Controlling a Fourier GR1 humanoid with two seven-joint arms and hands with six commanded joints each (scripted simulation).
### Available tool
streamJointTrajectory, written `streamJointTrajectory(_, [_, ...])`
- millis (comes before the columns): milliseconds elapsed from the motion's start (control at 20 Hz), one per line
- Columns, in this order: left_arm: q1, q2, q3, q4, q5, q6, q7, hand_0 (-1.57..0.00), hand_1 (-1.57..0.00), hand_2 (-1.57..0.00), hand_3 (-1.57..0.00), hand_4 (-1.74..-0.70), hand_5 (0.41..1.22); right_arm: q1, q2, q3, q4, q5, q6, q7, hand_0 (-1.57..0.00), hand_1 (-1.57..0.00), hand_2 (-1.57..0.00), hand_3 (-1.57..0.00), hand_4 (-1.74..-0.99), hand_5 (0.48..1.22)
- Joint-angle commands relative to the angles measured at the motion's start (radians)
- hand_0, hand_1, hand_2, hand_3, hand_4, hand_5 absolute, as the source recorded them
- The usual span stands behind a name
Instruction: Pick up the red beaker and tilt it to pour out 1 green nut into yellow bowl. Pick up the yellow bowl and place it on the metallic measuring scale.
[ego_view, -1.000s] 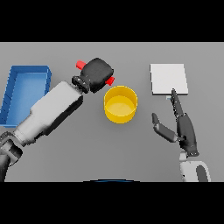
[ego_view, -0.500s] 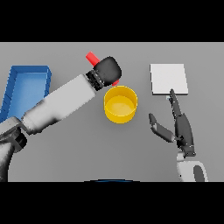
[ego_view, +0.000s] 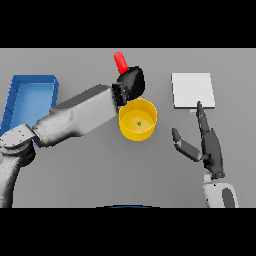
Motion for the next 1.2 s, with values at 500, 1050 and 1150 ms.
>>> streamJointTrajectory(500, [-0.145, -0.019, -0.143, 0.036, -0.033, 0.013, -0.064, -1.57, -1.57, -1.57, -1.57, -1.72, 1.221, 0.016, 0.003, 0.008, -0.024, 0.004, 0.0, -0.02, 0.0, 0.0, 0.0, 0.0, -1.153, 0.636])
streamJointTrajectory(1050, [-0.426, 0.113, 0.167, 0.397, 0.275, 0.125, 0.009, -1.57, -1.57, -1.57, -1.44, -1.73, 1.221, -0.012, 0.003, 0.014, 0.011, 0.012, 0.002, -0.031, 0.0, 0.0, 0.0, 0.0, -1.152, 0.652])
streamJointTrajectory(1150, [-0.421, 0.156, 0.311, 0.466, 0.435, 0.125, 0.065, -1.57, -1.57, -1.57, -1.43, -1.74, 1.221, -0.011, -0.003, 0.022, 0.014, 0.055, -0.024, -0.022, 0.0, 0.0, 0.0, 0.0, -1.14, 0.637])
